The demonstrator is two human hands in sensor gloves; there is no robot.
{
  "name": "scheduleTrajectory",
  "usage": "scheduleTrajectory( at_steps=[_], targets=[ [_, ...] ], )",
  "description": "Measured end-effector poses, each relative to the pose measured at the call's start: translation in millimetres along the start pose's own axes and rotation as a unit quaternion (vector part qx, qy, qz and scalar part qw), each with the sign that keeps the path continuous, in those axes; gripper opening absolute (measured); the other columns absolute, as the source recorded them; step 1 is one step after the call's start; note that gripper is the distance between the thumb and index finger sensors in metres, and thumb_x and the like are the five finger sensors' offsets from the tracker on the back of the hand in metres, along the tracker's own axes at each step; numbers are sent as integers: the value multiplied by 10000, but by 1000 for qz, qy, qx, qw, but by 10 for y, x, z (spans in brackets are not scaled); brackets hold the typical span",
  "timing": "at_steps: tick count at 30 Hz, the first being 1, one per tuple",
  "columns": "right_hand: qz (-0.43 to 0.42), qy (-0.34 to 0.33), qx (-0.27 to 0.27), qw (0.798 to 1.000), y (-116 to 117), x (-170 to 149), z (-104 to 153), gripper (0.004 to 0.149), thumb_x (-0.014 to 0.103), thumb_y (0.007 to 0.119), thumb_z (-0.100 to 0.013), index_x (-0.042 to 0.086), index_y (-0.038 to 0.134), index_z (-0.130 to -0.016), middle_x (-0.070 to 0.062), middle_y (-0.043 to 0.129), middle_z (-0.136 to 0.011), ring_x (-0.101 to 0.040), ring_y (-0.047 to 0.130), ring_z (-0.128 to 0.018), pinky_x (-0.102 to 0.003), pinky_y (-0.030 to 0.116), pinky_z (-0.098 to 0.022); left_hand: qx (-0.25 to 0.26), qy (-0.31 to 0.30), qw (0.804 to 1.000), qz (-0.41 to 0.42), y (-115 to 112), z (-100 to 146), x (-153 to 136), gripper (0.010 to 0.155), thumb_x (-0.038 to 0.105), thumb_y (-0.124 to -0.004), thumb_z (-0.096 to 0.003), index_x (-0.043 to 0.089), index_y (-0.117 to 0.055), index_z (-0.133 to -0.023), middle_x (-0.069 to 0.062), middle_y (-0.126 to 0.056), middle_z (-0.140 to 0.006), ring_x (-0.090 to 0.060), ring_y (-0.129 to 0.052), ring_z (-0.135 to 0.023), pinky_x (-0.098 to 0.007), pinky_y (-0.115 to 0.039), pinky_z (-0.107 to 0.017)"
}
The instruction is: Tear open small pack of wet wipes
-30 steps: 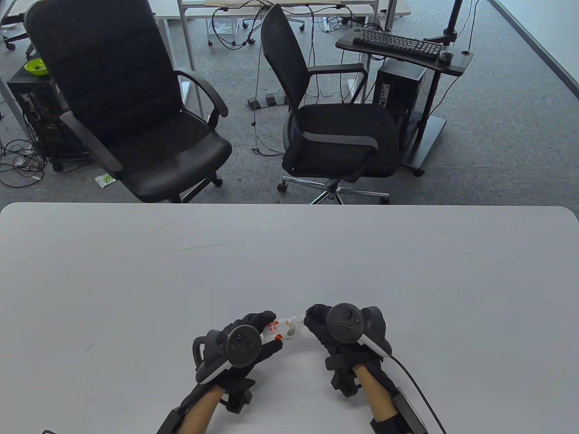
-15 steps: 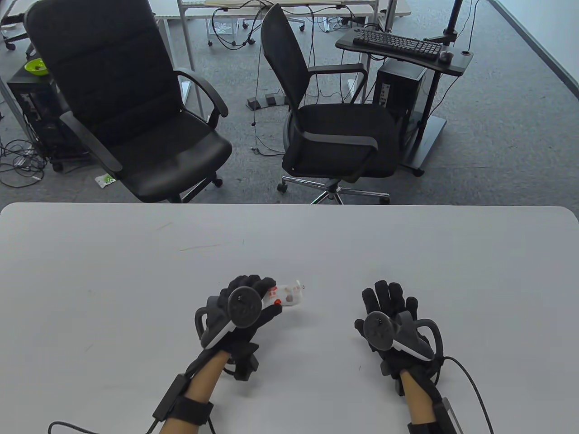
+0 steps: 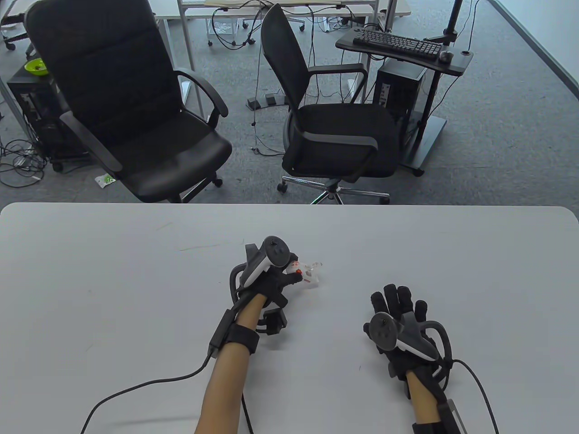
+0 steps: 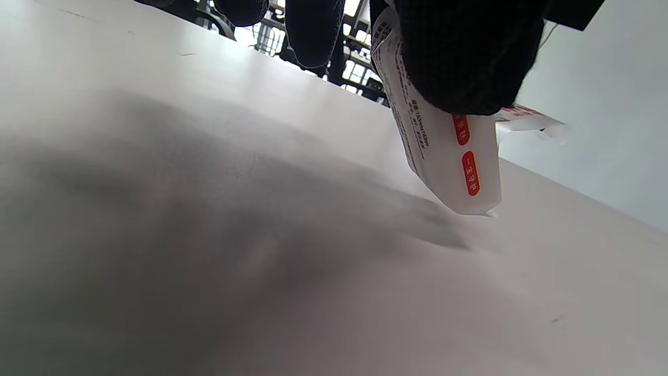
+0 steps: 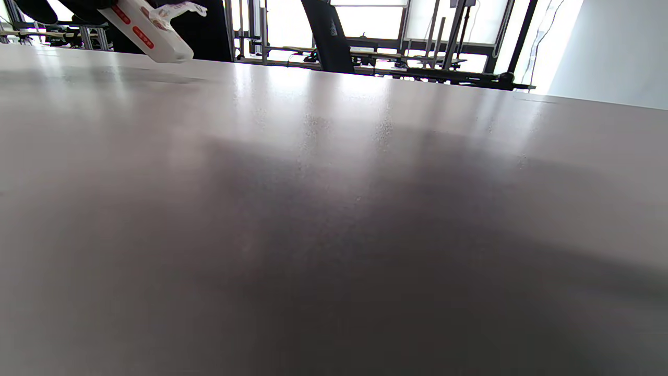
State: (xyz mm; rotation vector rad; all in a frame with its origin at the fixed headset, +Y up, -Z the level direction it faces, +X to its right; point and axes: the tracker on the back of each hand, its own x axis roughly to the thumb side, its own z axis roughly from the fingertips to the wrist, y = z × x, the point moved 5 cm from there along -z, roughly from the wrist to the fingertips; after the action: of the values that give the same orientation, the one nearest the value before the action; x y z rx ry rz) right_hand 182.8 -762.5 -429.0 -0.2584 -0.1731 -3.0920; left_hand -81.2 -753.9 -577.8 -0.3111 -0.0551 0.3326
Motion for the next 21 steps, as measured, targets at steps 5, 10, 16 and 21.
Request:
scheduleTrajectory(
  at_steps=[5, 10, 16, 21],
  targets=[
    [-2, 2, 4, 1000, 3, 4, -9, 690, 480, 471, -660, 128, 116, -1136, -200, -16, -1191, -454, -48, -986, -697, 164, -671, -23, 17, 1000, -11, -91, -94, -48, 656, 524, -771, -465, 436, -553, -1078, -58, -398, -1246, -437, -248, -1188, -717, -282, -785],
    [4, 2, 6, 1000, 2, 10, -9, 691, 480, 471, -660, 128, 114, -1135, -201, -17, -1190, -454, -48, -986, -698, 164, -670, -33, 27, 993, -113, -53, -20, -65, 850, 576, -736, -457, 413, -257, -1139, -38, -134, -1254, -386, -57, -1176, -686, -171, -785],
    [7, 2, 10, 1000, 4, 23, -7, 694, 482, 472, -659, 128, 113, -1135, -202, -20, -1190, -456, -47, -986, -700, 165, -670, 56, -10, 988, -144, 257, 462, -254, 853, 652, -567, -482, 372, -88, -1130, -55, 34, -1222, -384, 69, -1149, -692, -82, -768],
    [14, -4, 14, 1000, 4, 82, 3, 696, 484, 473, -659, 127, 113, -1135, -206, -20, -1189, -460, -48, -986, -704, 165, -667, 57, -28, 984, -169, 332, 952, -603, 852, 675, -486, -489, 339, -43, -1135, -77, 111, -1198, -393, 155, -1108, -693, -17, -734]
  ],
)
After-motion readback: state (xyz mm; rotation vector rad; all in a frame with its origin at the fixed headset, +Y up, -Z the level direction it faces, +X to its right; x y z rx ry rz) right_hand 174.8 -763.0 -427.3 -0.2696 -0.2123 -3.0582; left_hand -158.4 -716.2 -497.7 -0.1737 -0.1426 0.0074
